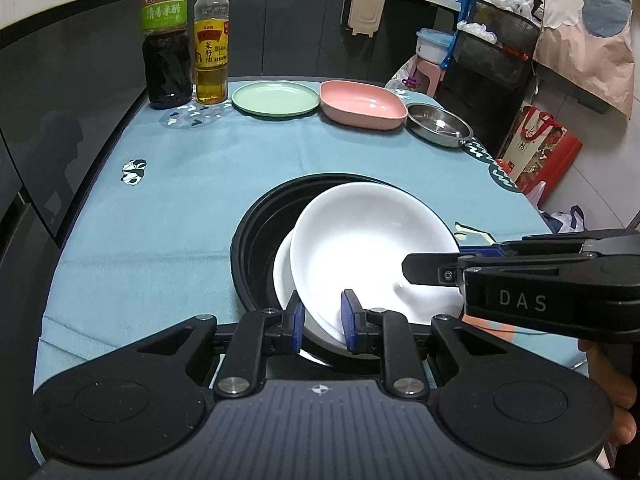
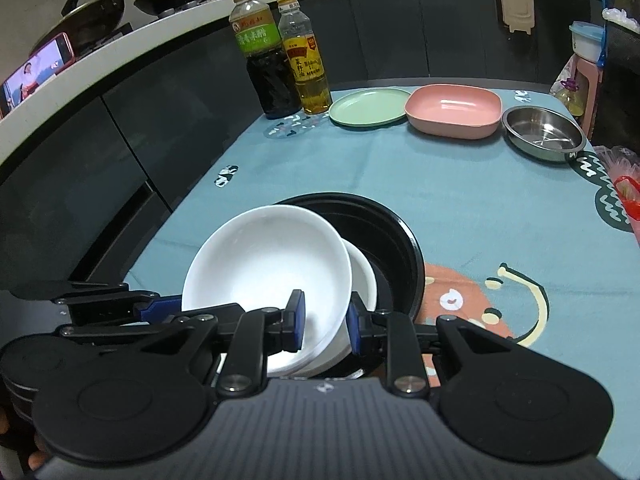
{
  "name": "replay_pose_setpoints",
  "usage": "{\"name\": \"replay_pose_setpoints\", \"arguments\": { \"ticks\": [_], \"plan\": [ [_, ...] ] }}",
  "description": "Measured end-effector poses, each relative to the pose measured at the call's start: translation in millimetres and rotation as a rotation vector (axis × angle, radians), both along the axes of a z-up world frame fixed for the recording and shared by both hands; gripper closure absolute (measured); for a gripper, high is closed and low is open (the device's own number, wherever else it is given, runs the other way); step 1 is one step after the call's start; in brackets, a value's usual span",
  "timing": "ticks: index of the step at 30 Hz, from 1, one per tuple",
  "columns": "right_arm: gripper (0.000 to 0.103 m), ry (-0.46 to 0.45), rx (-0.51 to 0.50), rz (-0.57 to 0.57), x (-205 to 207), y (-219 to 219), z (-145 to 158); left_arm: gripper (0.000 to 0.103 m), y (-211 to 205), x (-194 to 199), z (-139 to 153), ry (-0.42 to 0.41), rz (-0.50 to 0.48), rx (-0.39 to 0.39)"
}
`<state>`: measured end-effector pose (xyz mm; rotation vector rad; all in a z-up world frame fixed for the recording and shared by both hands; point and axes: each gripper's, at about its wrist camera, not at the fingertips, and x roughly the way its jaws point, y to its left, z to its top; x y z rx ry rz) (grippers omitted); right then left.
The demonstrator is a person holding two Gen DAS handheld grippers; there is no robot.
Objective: Organize plates and bowls
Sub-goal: 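Lower the small white bowl into the large white bowl and open both grippers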
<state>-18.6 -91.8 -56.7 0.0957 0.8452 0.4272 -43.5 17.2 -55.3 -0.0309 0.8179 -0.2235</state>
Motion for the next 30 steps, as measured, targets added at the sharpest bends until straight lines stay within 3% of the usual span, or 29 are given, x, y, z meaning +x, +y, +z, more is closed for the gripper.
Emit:
{"name": "replay_pose_setpoints", "arguments": {
  "ticks": [8, 13, 30],
  "plan": [
    [0.079, -0.02, -0.028, -0.017, 0, -2, 1, 0.086, 4, 0, 2, -0.019, 0.017, 0.015],
    [0.07, -0.07, -0.033, -0.04, -1, -7, 9, 0.086, 7, -1, 6, -0.042, 0.018, 0.006],
    [0.07, -0.102, -0.014, -0.073, 6, -21, 20, 0.084, 21, 1, 23, -0.103, 0.063, -0.023]
  ]
}}
